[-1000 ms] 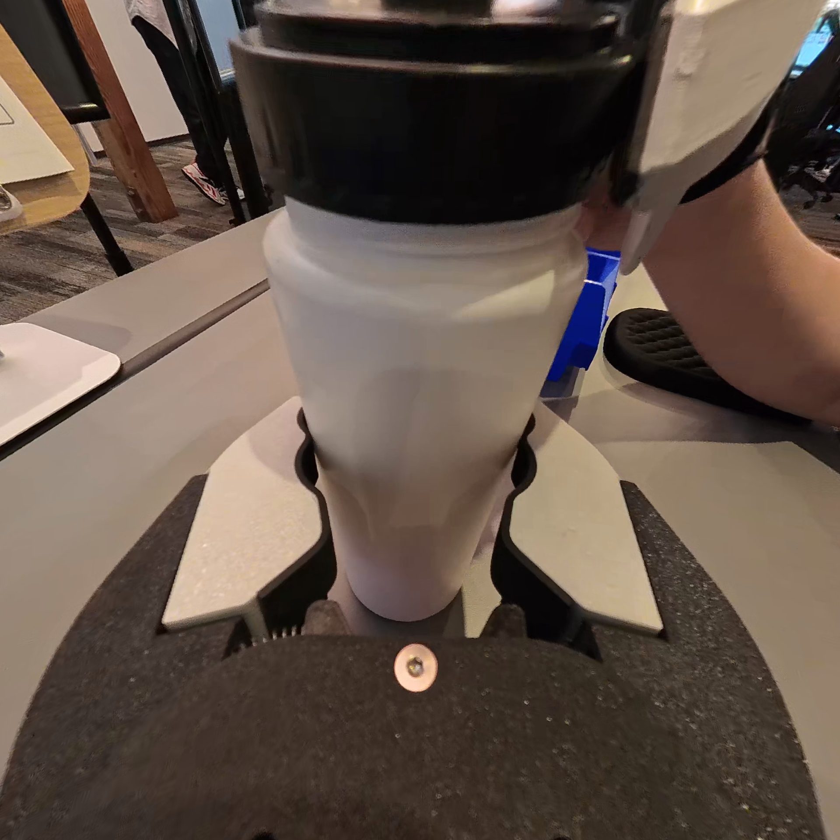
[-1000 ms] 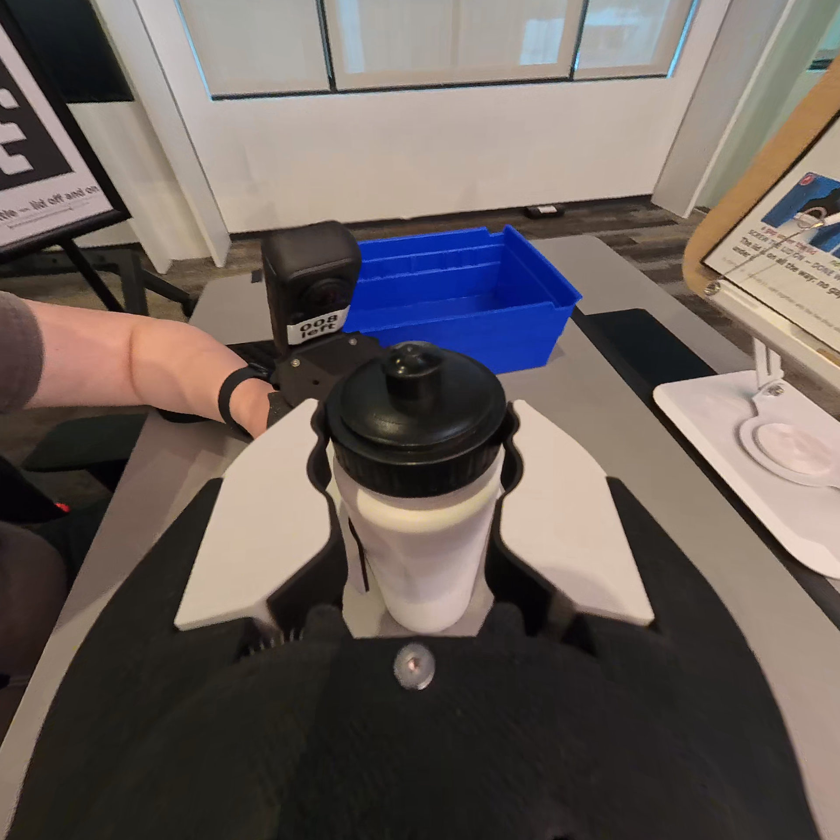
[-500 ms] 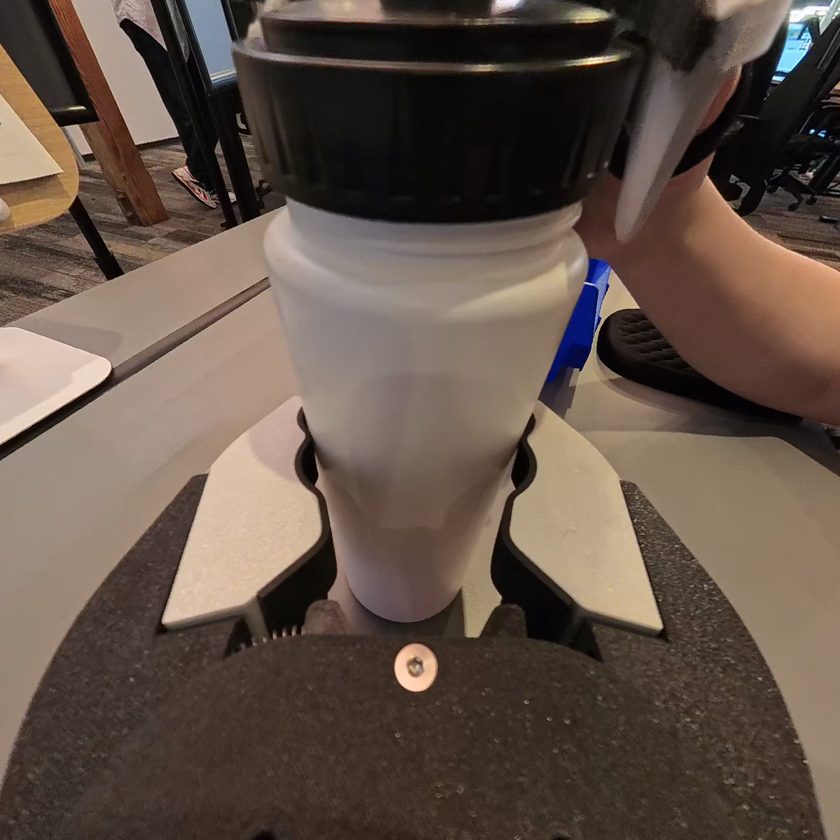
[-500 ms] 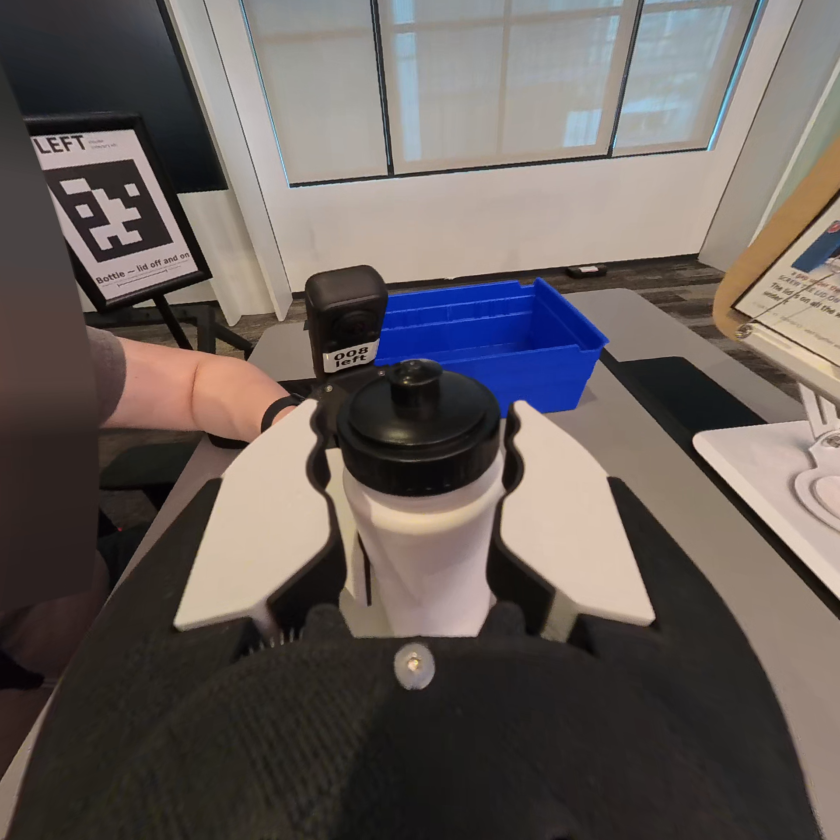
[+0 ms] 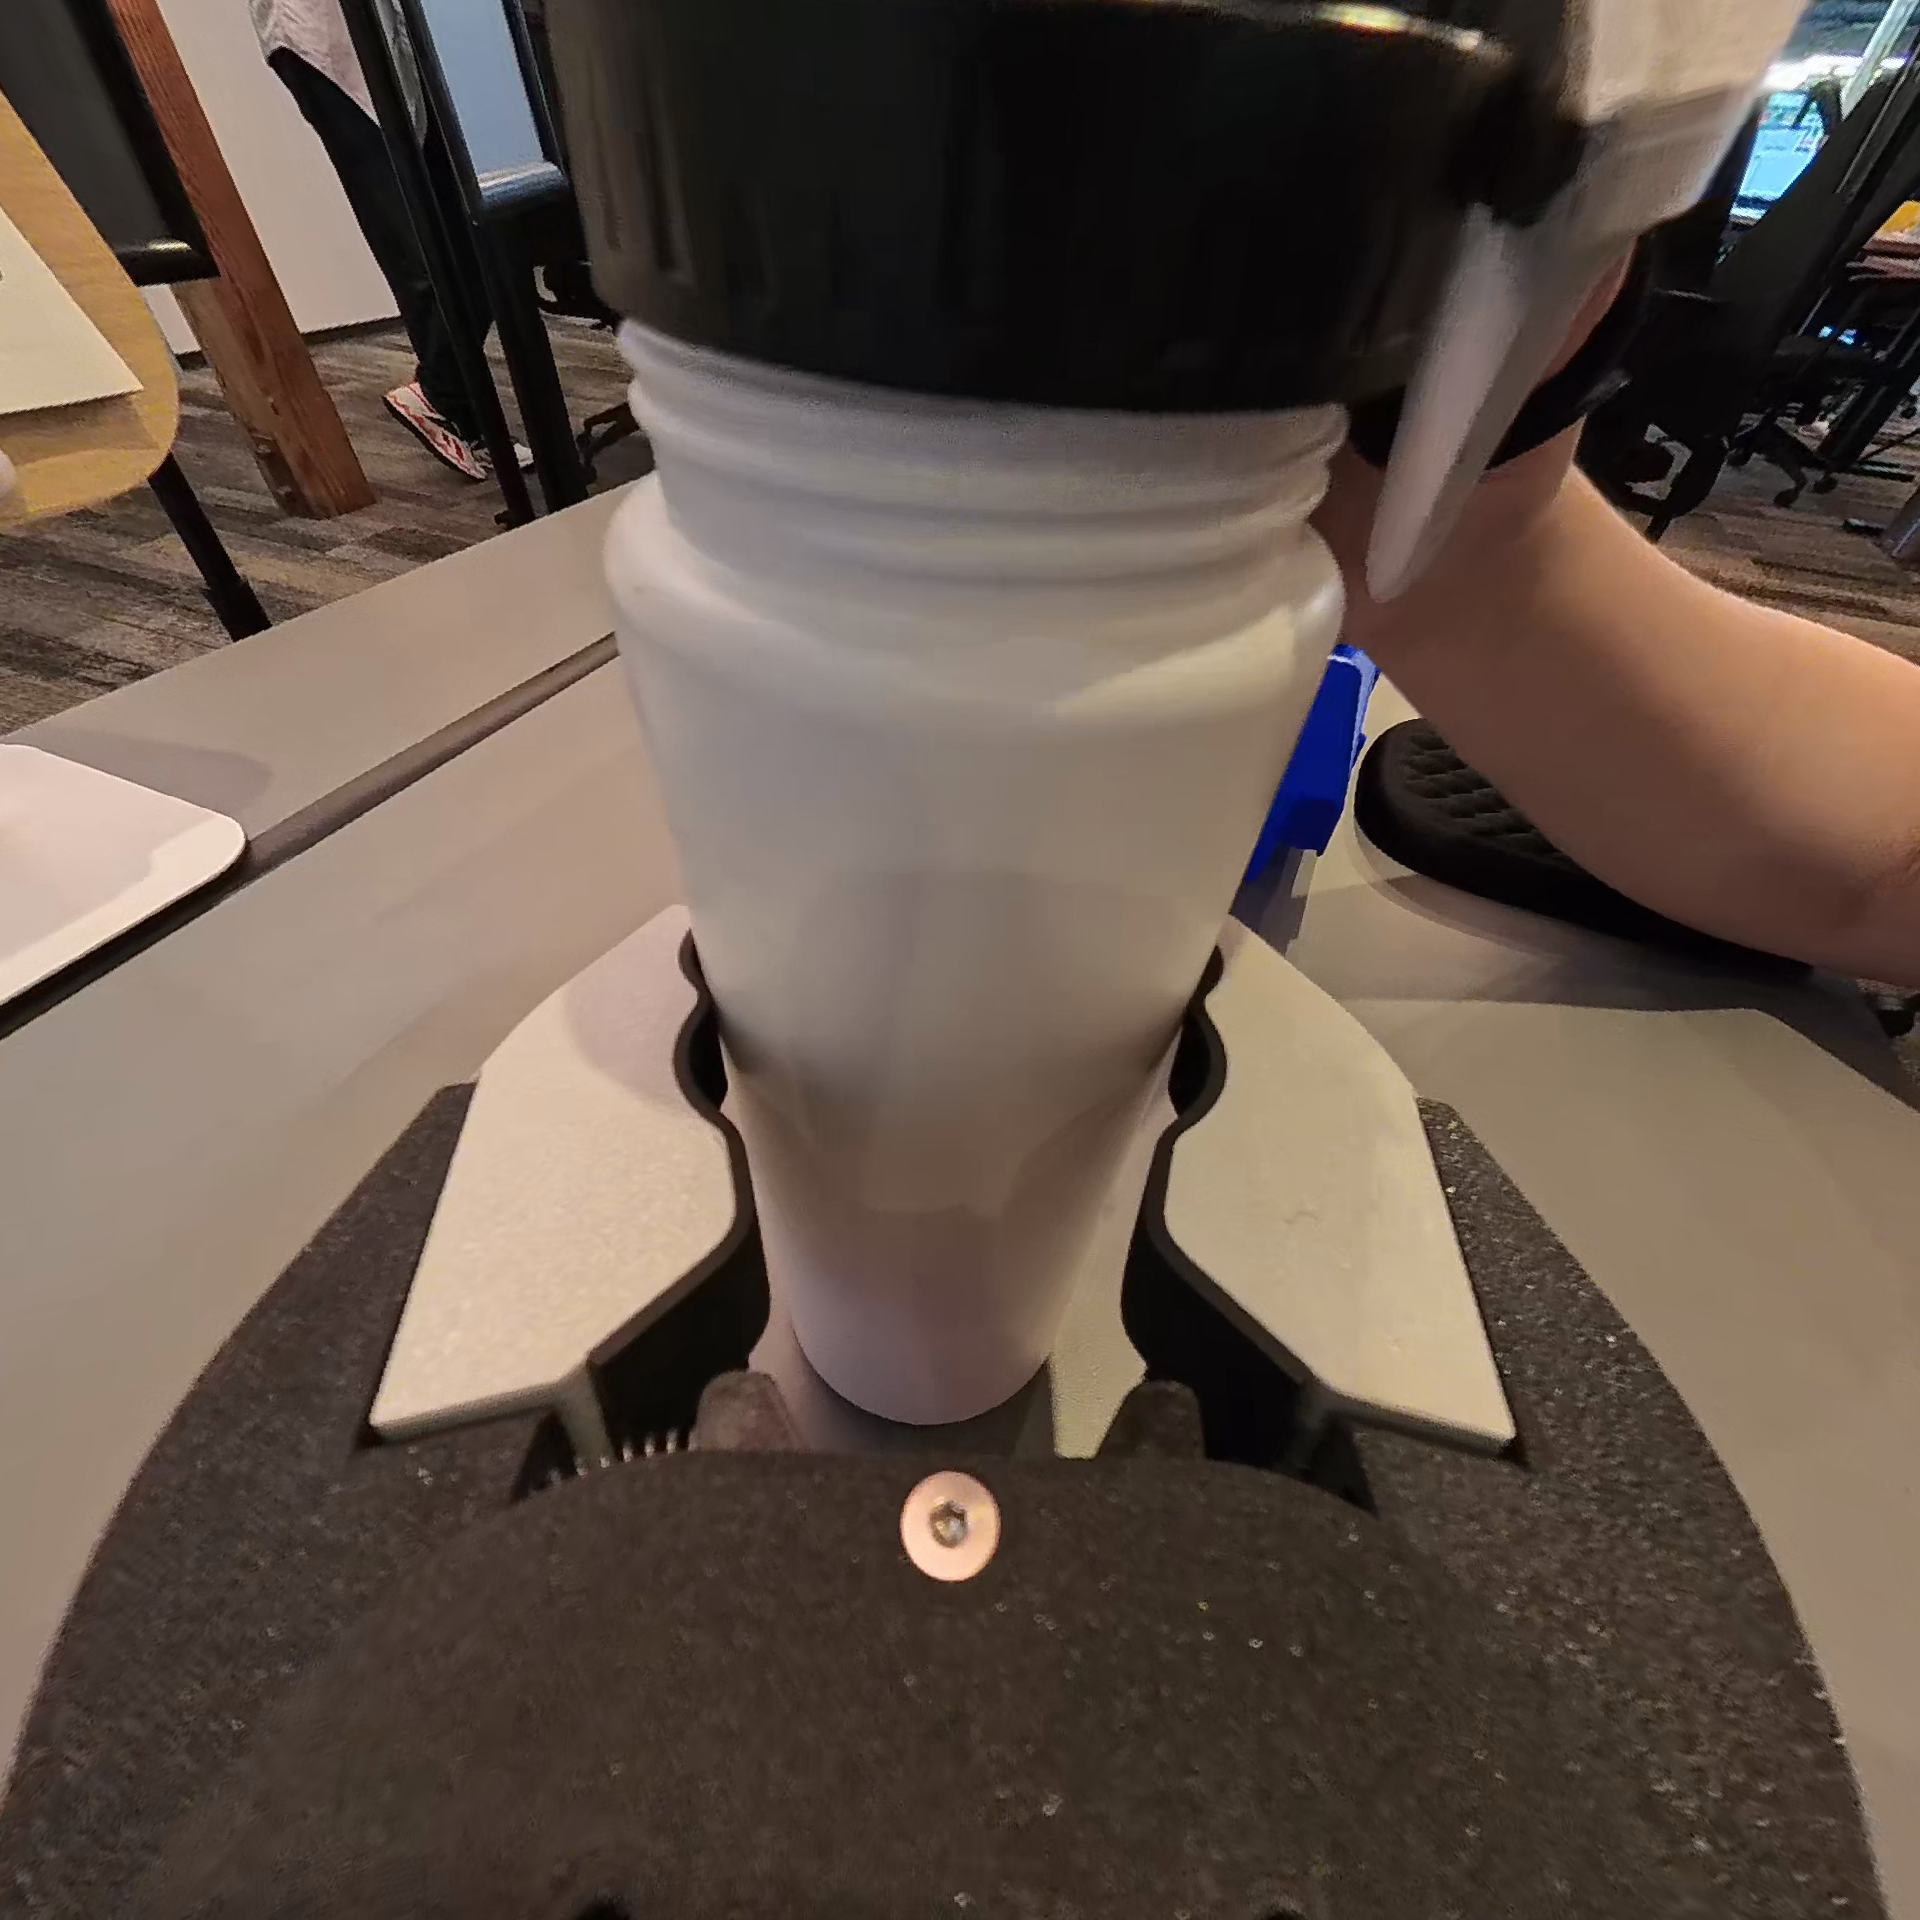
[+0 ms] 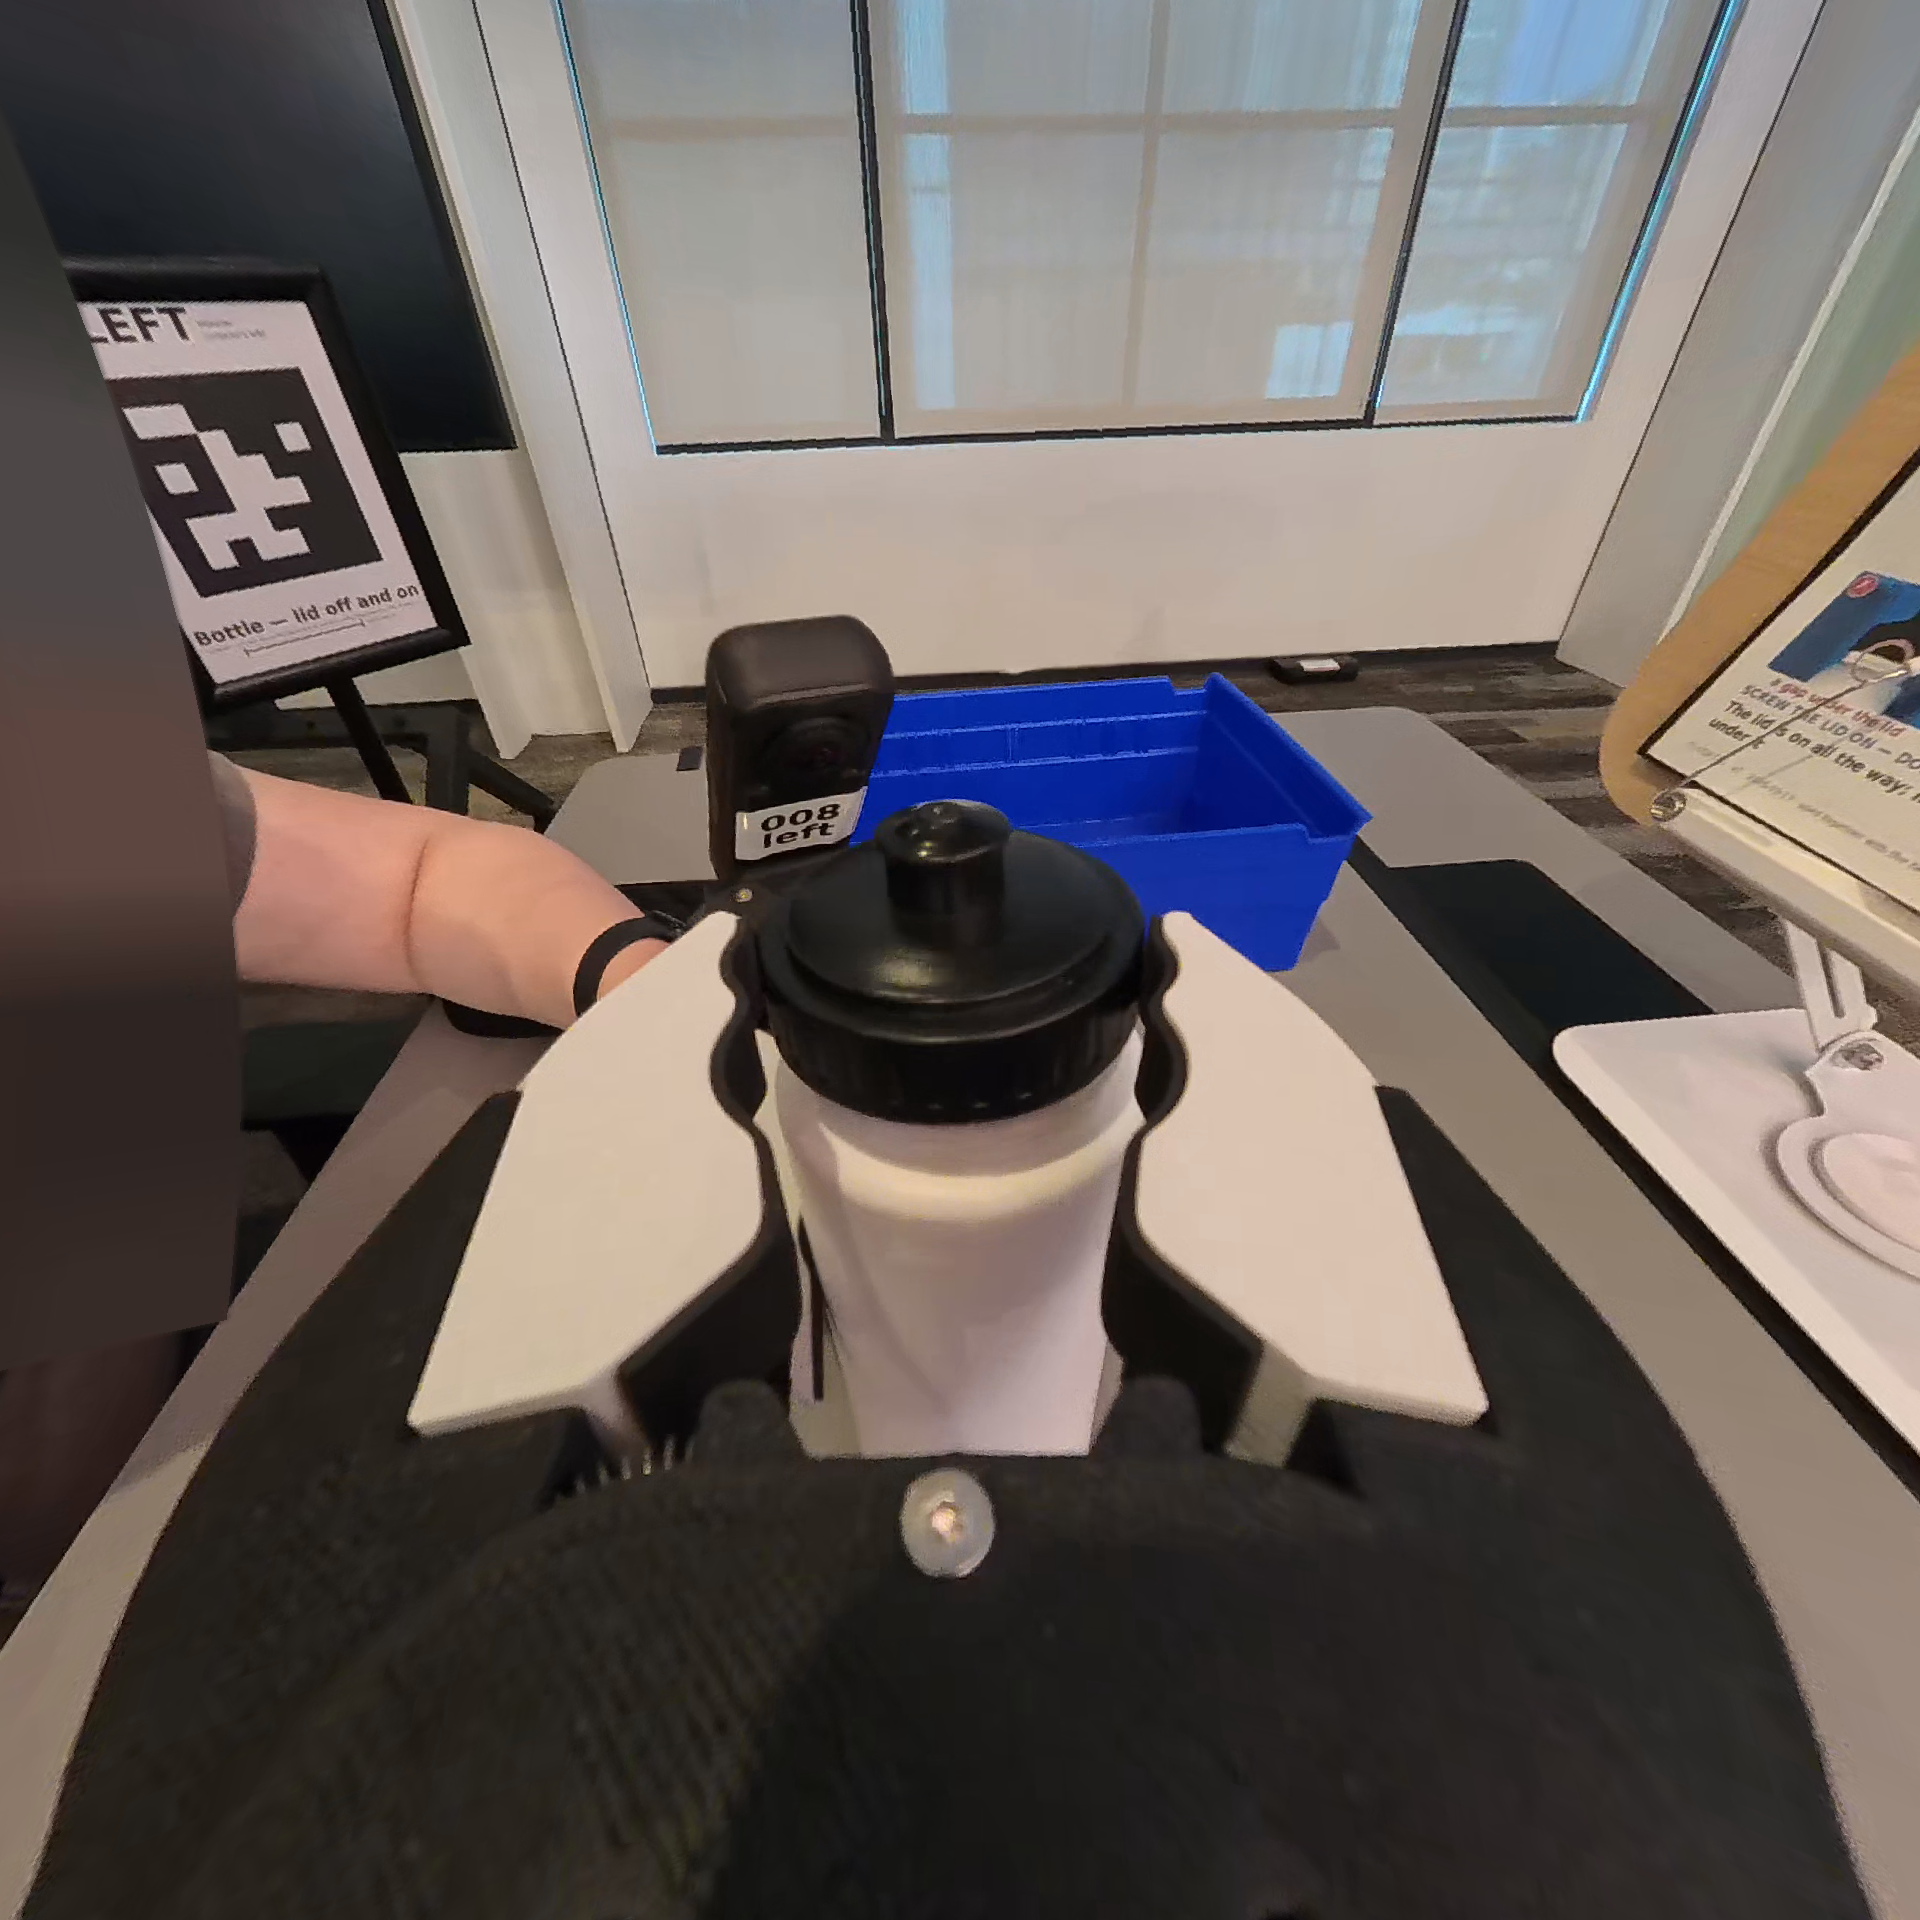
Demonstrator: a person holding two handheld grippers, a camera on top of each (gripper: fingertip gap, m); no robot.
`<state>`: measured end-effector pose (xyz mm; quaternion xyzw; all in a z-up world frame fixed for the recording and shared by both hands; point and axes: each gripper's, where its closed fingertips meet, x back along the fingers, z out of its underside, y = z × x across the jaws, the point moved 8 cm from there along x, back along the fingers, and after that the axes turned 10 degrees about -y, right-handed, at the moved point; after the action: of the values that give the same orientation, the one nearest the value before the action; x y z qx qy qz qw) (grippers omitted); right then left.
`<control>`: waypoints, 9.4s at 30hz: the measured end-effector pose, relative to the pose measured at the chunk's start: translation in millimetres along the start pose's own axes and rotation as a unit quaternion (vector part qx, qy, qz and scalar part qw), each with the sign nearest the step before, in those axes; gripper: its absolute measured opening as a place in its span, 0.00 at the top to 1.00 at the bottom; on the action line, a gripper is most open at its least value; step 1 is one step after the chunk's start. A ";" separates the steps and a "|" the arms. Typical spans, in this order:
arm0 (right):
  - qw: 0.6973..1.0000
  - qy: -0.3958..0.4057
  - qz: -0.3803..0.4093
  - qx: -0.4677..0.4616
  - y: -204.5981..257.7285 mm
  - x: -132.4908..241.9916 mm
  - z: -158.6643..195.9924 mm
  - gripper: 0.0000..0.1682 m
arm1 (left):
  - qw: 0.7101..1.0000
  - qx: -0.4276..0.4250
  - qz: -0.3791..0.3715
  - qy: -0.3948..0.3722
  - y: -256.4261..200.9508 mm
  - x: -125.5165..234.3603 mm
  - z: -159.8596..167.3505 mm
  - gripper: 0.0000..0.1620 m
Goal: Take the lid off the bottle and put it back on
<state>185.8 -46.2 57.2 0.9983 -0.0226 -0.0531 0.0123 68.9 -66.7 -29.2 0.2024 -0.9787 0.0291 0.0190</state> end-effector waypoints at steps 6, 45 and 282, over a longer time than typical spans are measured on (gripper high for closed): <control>1.000 0.002 -0.012 -0.011 -1.6 0.8 3.0 0.57 | 1.000 -0.004 0.001 0.002 -0.9 -0.1 0.1 0.47; 0.990 0.090 0.108 -0.007 12.8 -7.4 -9.5 0.54 | 0.999 -0.006 -0.035 0.016 4.5 3.5 -1.5 0.47; 0.814 0.522 0.228 -0.113 21.9 -40.8 -47.6 0.55 | 0.999 -0.012 0.037 0.009 -20.2 -13.2 0.7 0.47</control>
<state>149.3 -65.1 109.5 0.8340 -0.2337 0.4779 0.1465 89.0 -80.0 -29.5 0.1652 -0.9856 0.0195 0.0288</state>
